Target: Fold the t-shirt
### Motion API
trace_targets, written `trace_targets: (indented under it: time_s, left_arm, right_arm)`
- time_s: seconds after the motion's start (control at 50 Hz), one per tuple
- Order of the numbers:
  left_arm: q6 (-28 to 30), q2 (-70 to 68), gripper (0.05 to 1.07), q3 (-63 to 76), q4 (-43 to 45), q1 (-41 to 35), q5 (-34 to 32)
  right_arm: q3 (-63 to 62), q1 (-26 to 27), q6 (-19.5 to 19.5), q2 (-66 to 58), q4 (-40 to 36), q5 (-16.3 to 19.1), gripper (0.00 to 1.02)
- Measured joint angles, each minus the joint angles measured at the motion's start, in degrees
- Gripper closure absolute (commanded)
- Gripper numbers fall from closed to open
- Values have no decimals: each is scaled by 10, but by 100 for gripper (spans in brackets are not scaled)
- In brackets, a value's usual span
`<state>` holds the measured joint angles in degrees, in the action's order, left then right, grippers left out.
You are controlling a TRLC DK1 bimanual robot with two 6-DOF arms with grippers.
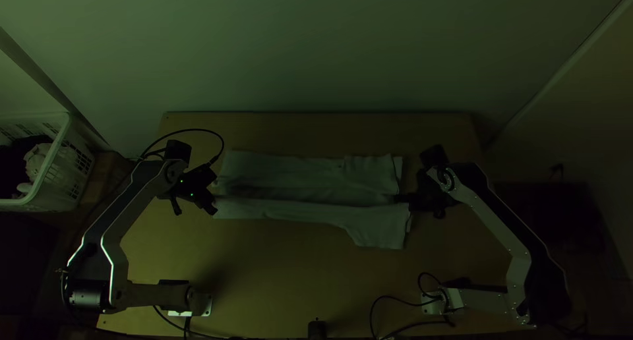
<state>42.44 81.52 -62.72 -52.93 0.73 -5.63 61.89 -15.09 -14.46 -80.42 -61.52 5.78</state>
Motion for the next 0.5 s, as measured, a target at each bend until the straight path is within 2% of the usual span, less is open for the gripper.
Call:
trace_targets:
  time_s: [0.5]
  left_arm:
    - [-26, 118, 105, -146, 0, 2, -20]
  right_arm:
    - [117, 32, 11, -110, 37, -4, 99]
